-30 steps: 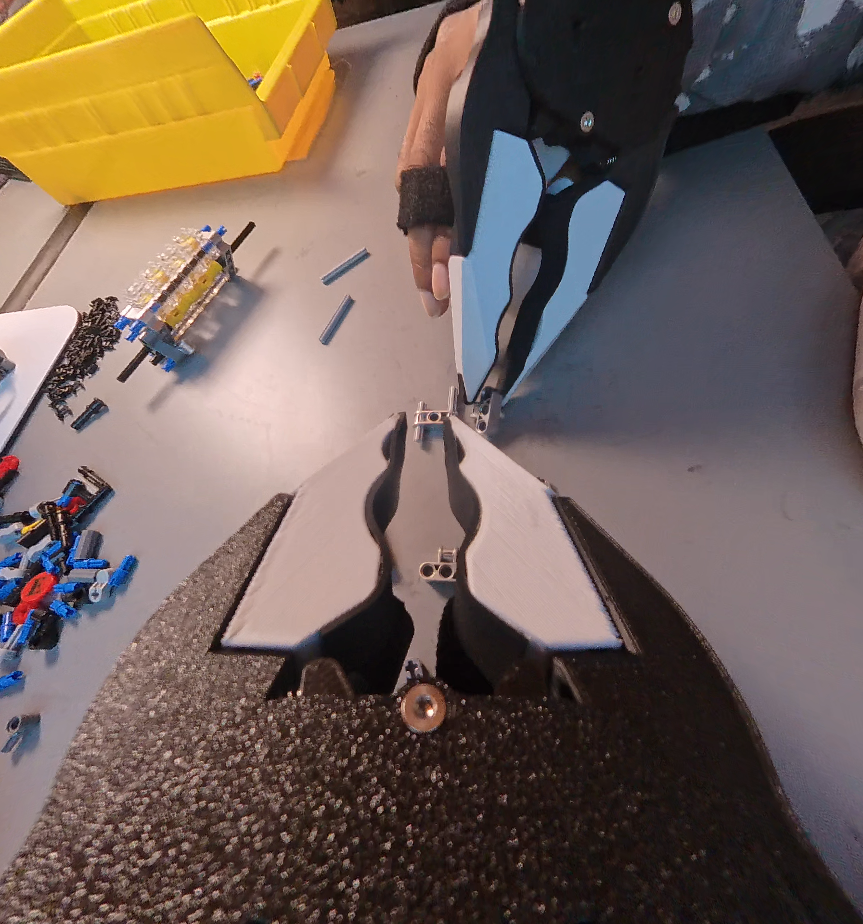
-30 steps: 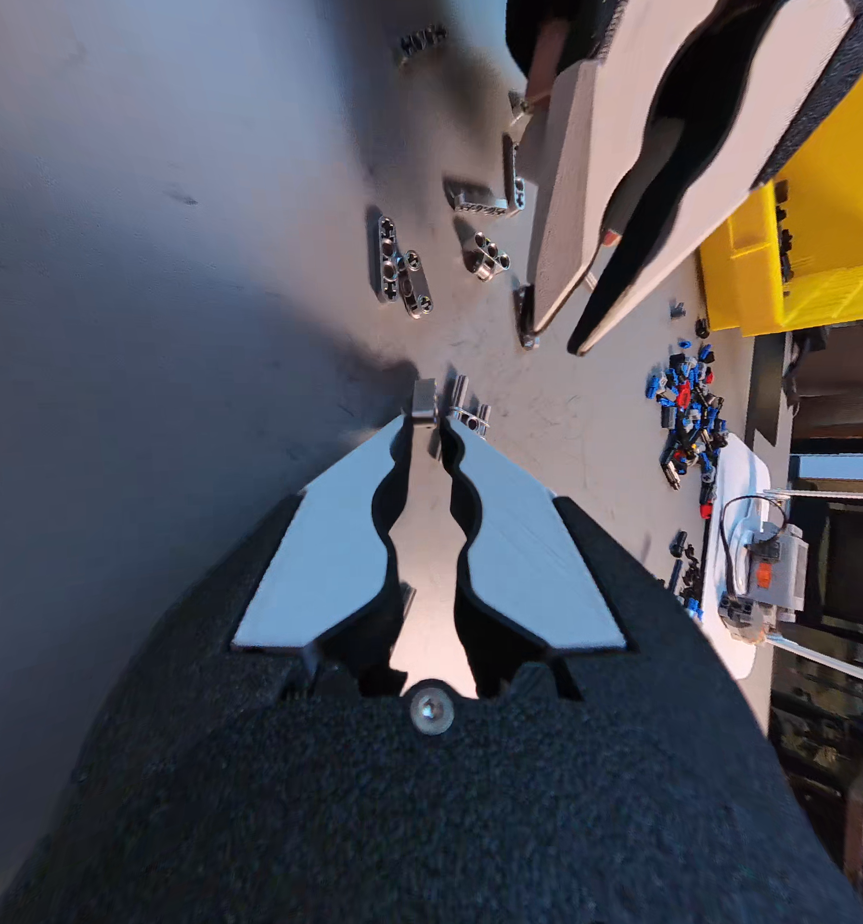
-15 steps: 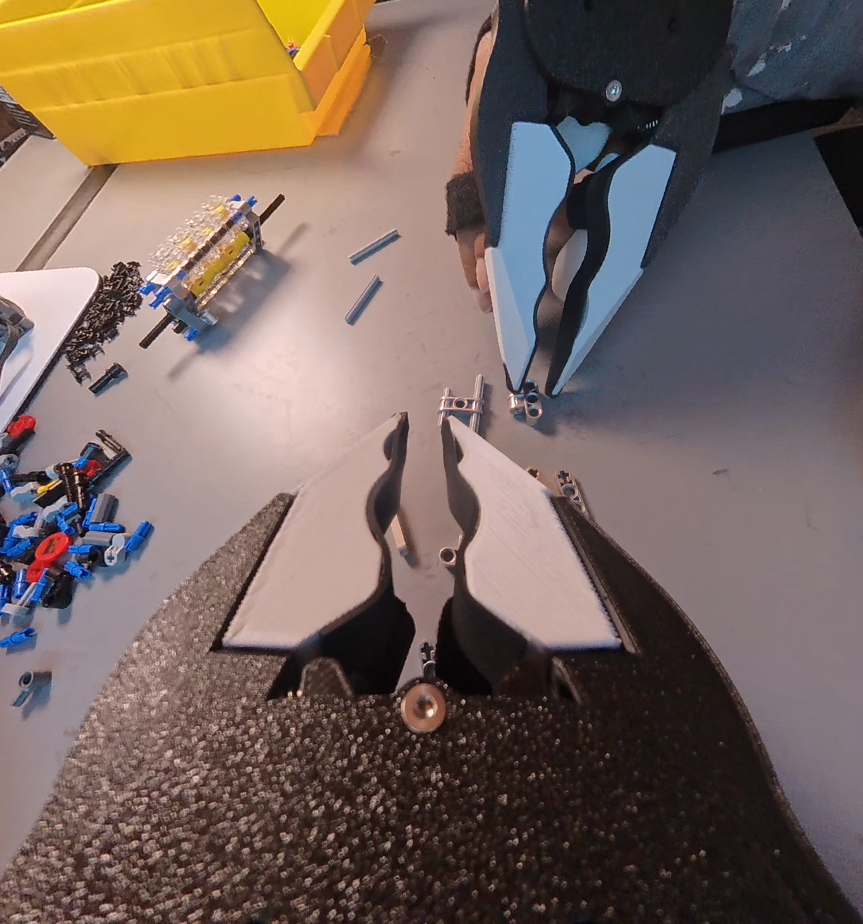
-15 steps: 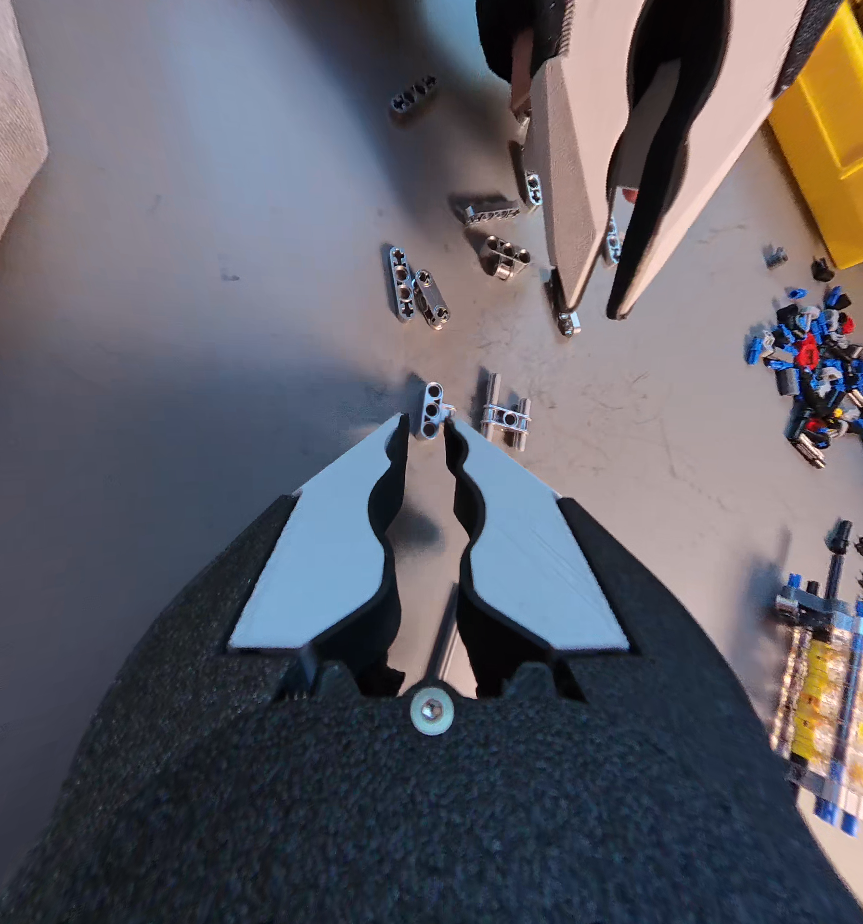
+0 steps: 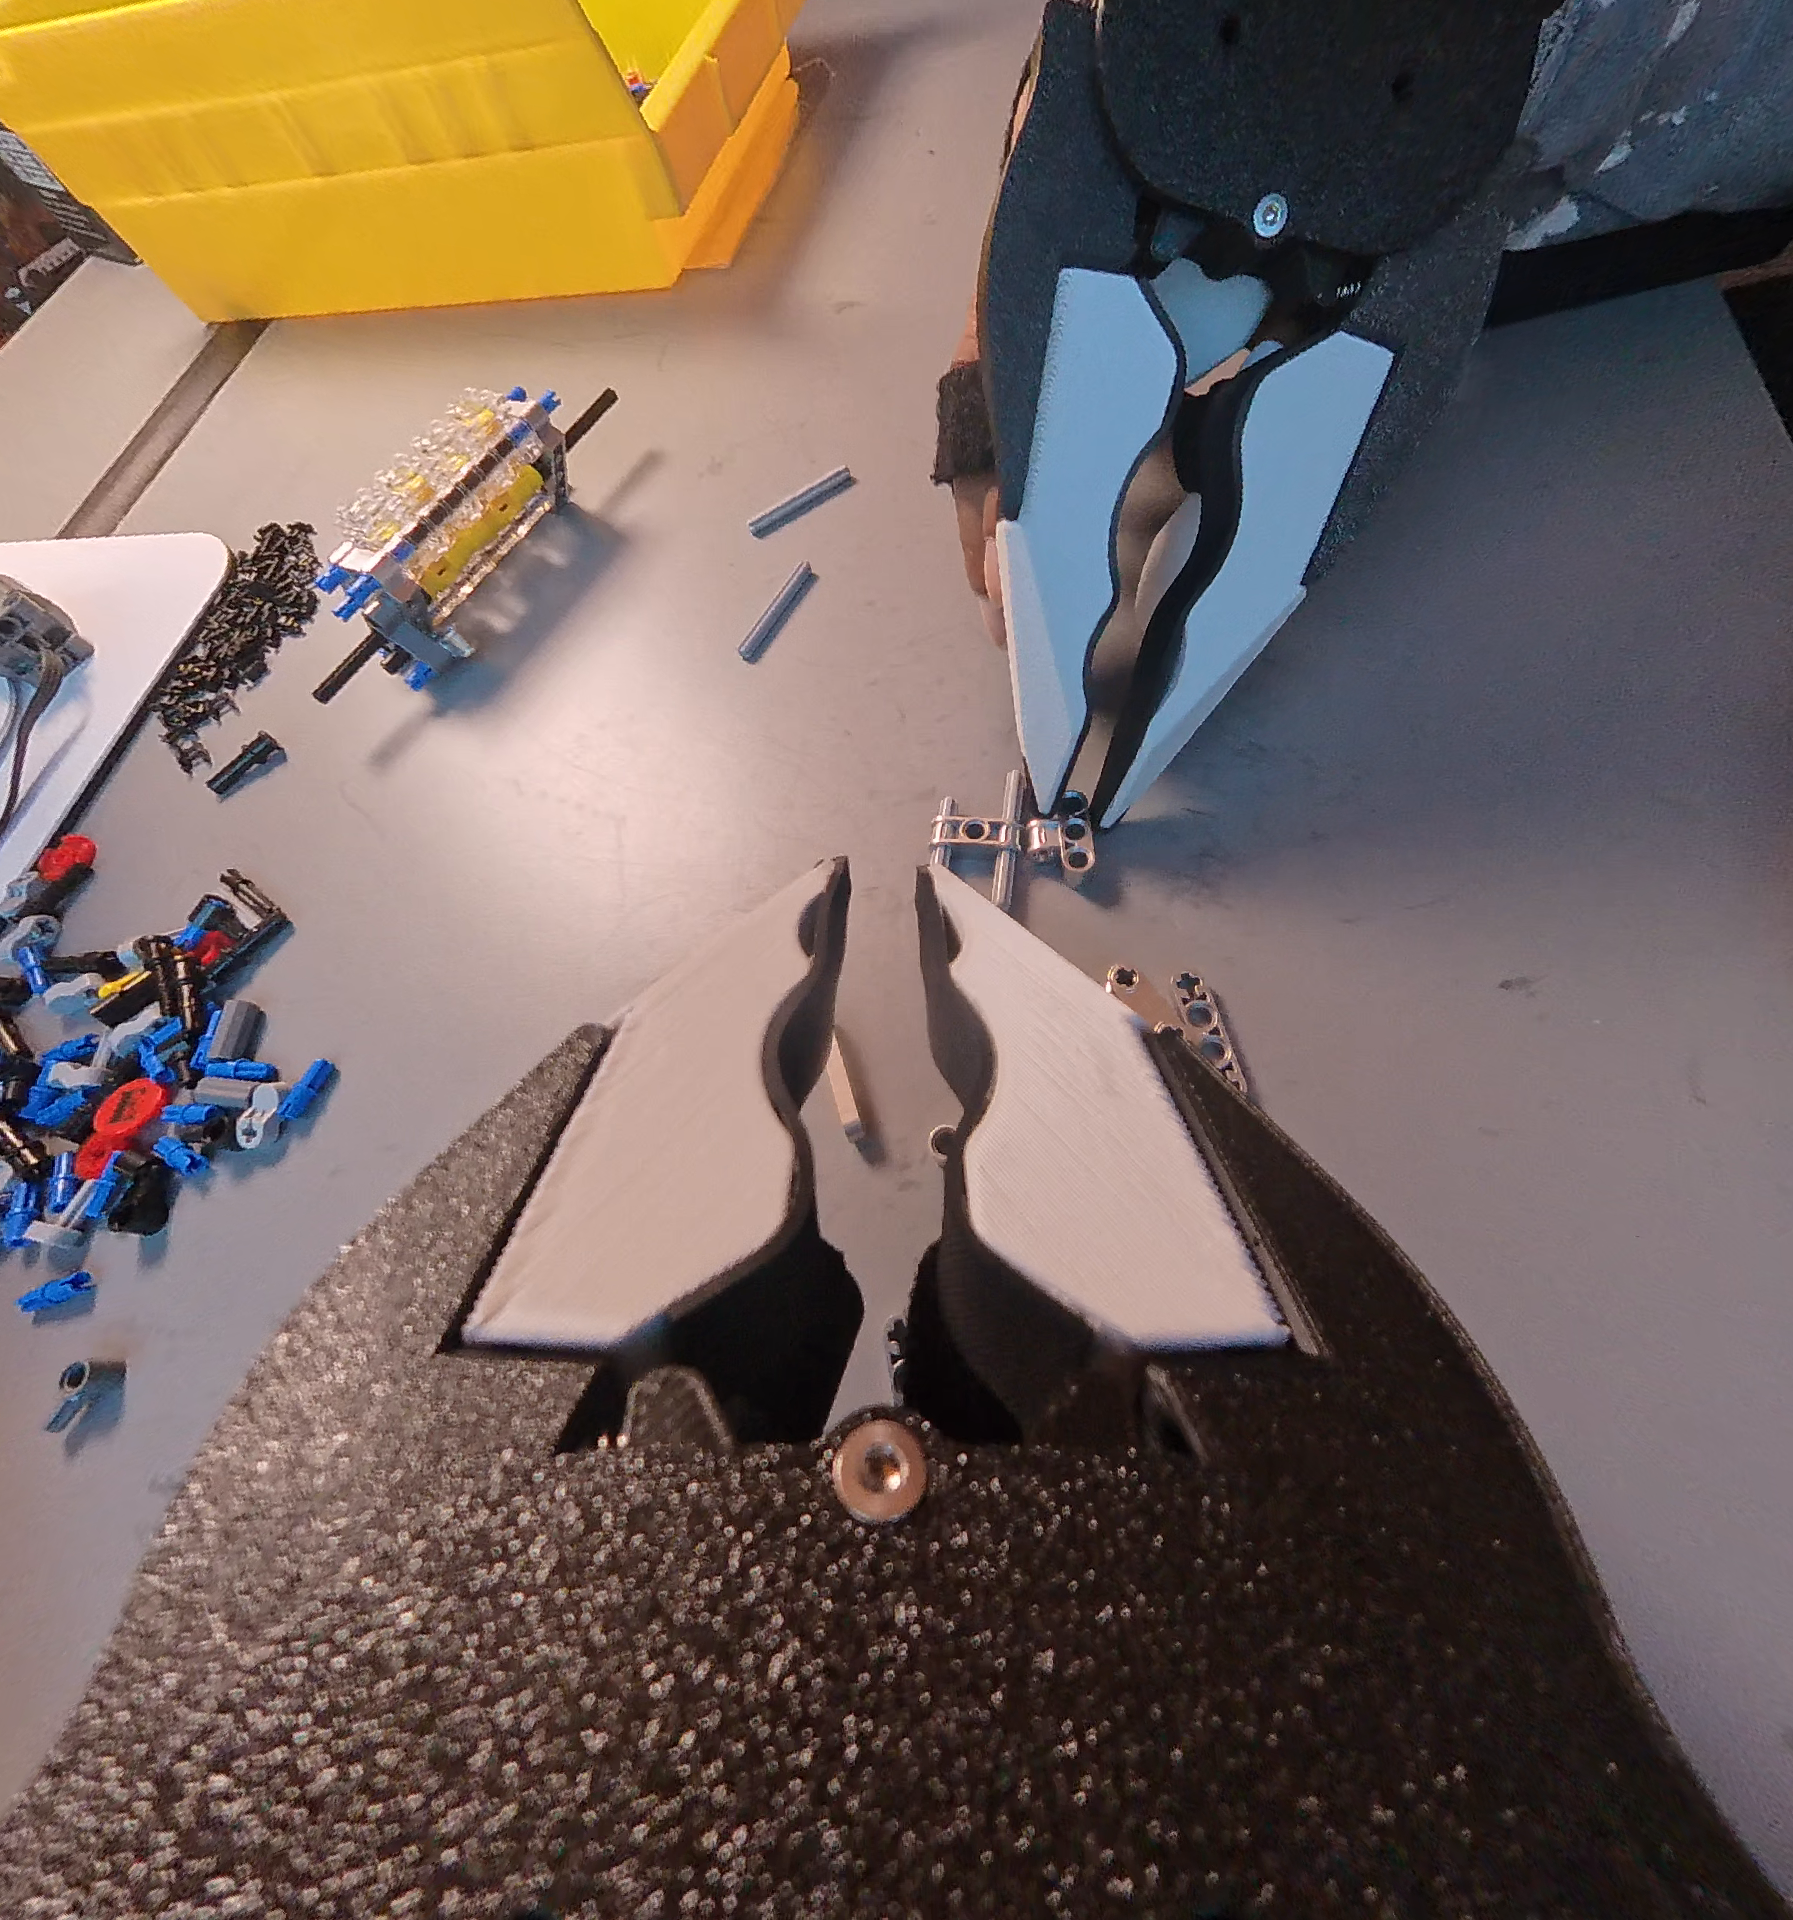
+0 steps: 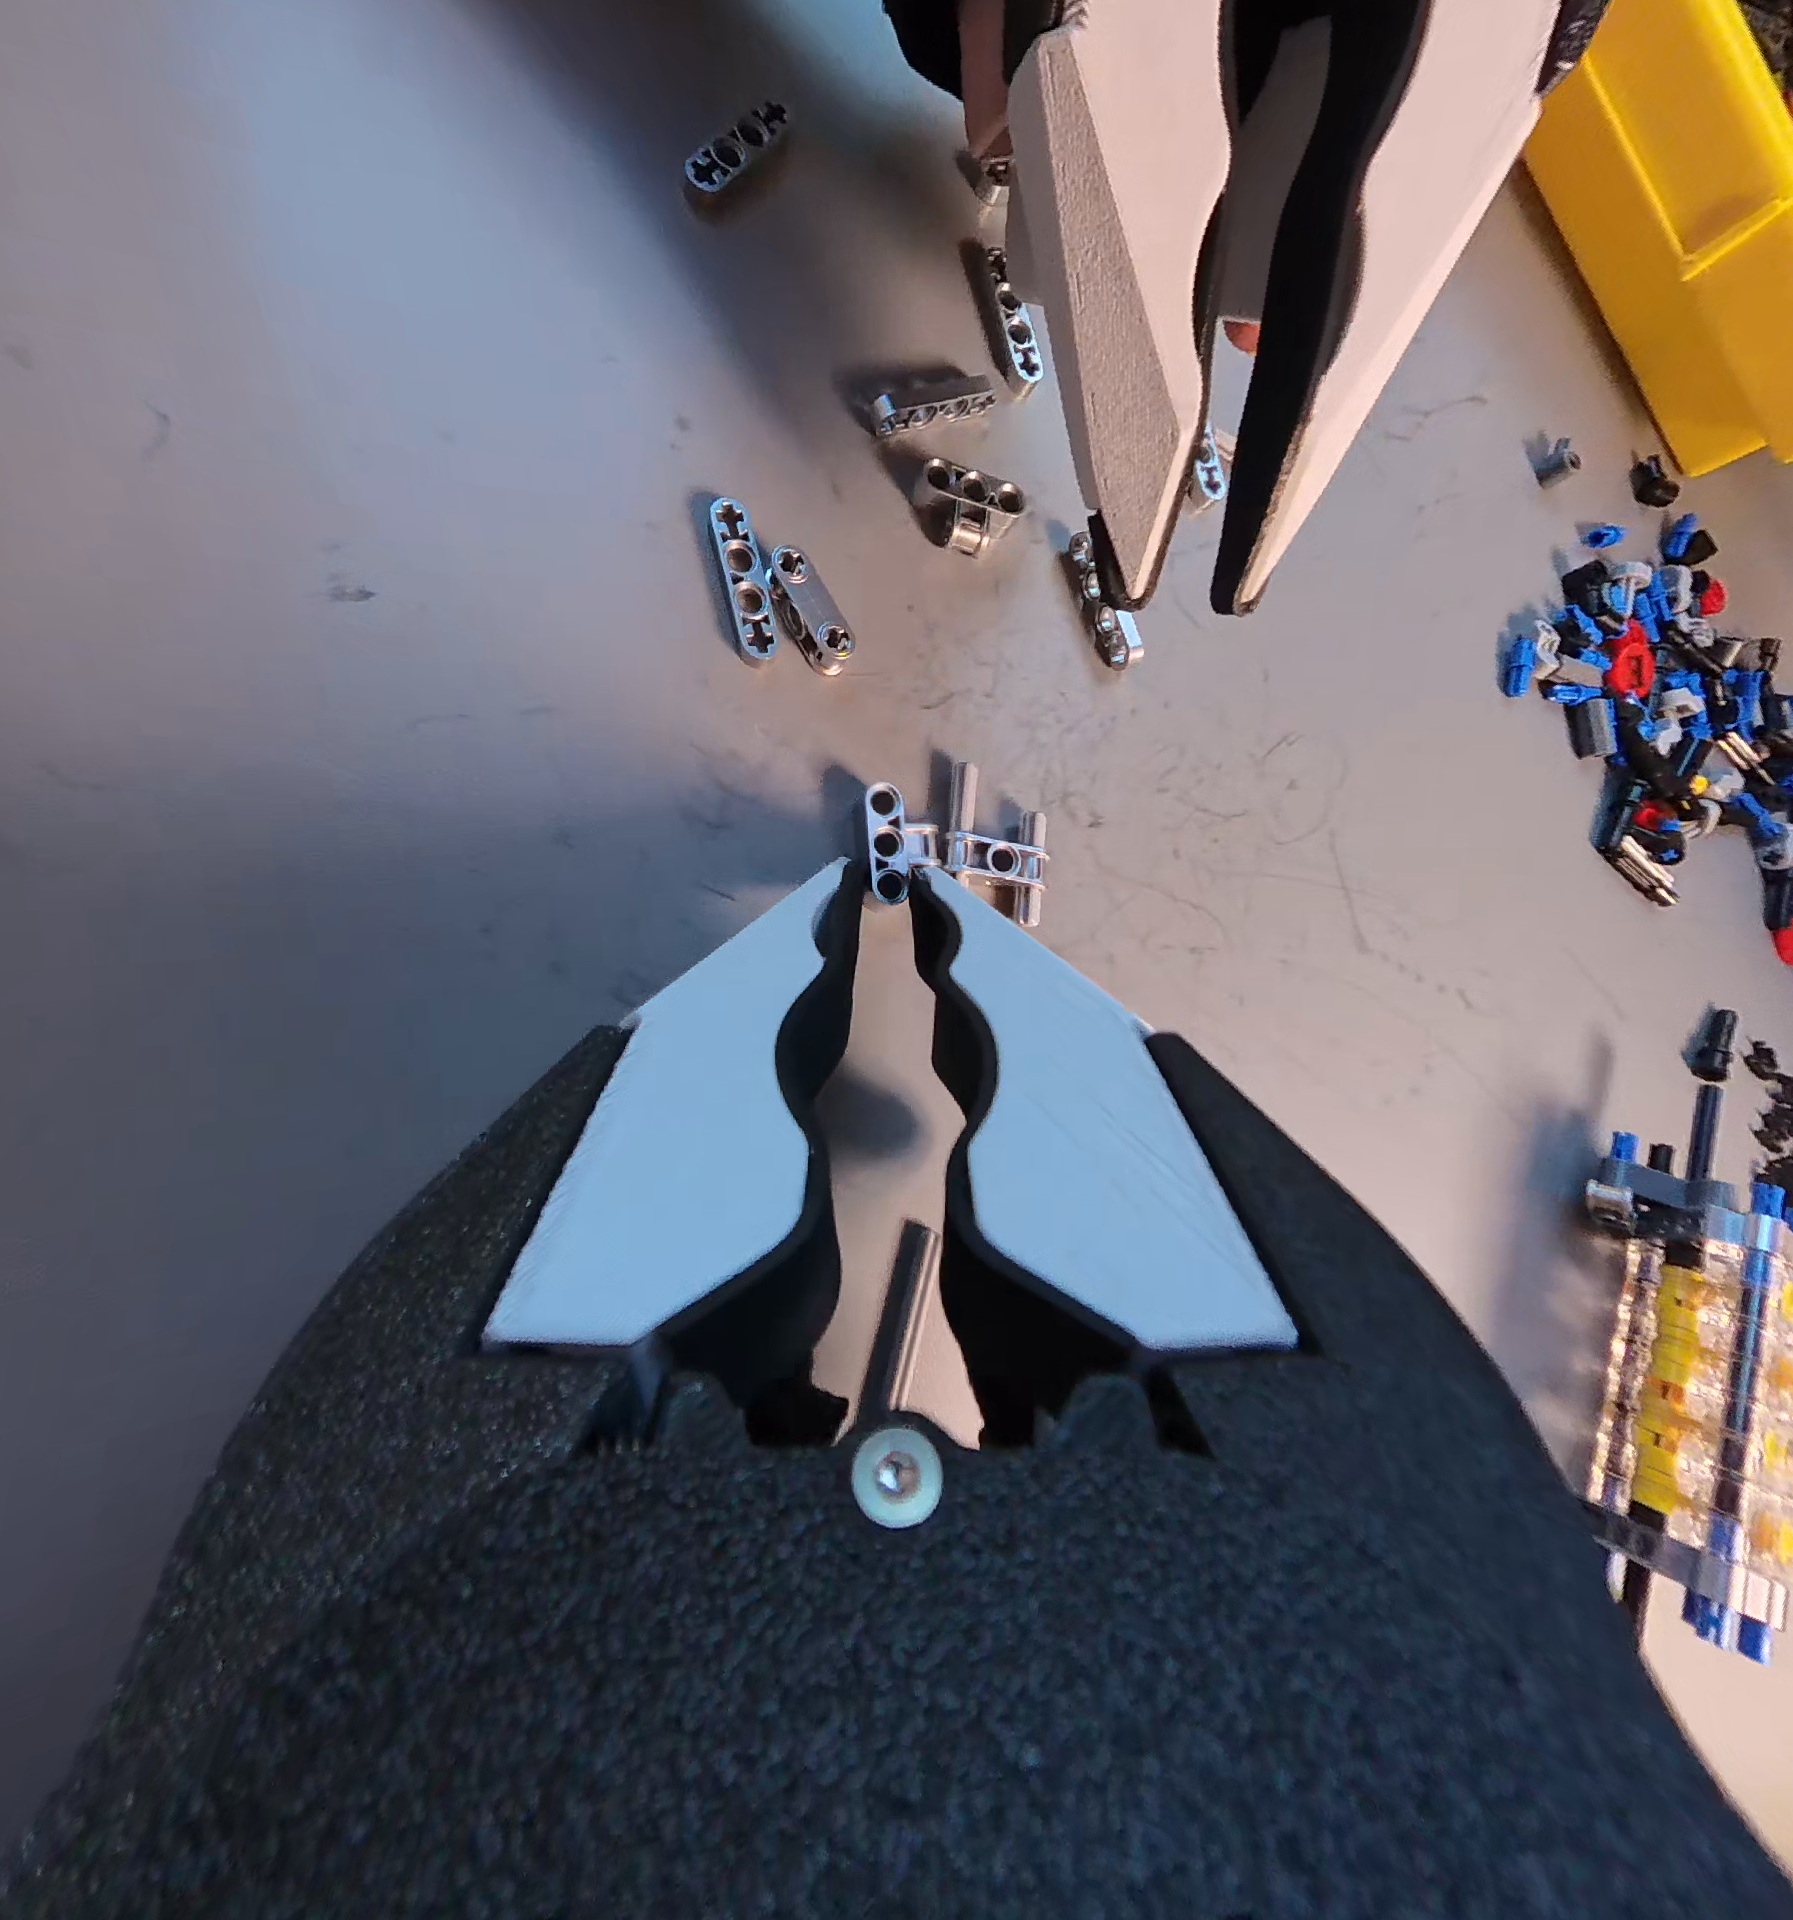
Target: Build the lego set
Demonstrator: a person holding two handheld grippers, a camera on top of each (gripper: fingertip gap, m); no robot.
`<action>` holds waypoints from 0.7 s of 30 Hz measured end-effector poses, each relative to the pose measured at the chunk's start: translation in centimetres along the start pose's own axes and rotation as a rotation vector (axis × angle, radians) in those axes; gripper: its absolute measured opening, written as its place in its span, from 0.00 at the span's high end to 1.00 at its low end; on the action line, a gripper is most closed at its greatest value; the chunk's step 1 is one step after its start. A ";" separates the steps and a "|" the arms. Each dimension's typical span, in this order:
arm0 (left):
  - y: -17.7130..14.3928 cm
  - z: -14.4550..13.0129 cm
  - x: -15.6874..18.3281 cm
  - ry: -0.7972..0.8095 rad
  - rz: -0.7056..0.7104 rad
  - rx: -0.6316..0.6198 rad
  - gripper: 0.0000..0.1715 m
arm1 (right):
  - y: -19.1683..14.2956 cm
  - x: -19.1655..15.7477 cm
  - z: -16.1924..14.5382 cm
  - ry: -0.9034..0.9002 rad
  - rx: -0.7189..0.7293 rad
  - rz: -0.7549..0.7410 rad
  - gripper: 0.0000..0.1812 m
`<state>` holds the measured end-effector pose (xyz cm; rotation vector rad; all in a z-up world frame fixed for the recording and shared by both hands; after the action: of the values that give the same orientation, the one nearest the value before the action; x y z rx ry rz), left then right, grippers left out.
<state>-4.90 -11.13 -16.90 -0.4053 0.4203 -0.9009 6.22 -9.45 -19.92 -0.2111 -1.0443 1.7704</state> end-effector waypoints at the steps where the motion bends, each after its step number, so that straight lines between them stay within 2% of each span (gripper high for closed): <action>1: 0.0 0.0 0.0 -0.001 -0.001 -0.001 0.93 | 0.0 0.0 0.0 0.001 -0.003 -0.003 0.96; 11: -0.5 0.4 -0.8 -0.062 0.027 0.052 0.93 | -0.4 0.2 0.1 0.023 0.022 0.002 0.95; 16: -2.2 1.2 -3.0 -0.164 0.146 0.159 0.91 | -2.2 2.0 1.4 0.131 0.212 -0.054 0.91; 21: -4.7 1.4 -5.8 -0.288 0.283 0.287 0.88 | -4.3 5.3 1.8 0.261 0.406 -0.241 0.82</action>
<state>-10.54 -8.77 -12.34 -0.1999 0.0768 -0.6034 5.65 -5.60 -13.99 -0.0572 -0.4873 1.6422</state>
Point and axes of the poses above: each gripper's, where its closed fingertips meet, y out along the fingers, z out of its top, x = y × z across the jaws, the point moved 5 cm from there along -y, back along the fingers, and after that the axes turned 2 degrees about z, right-handed, at the moved point
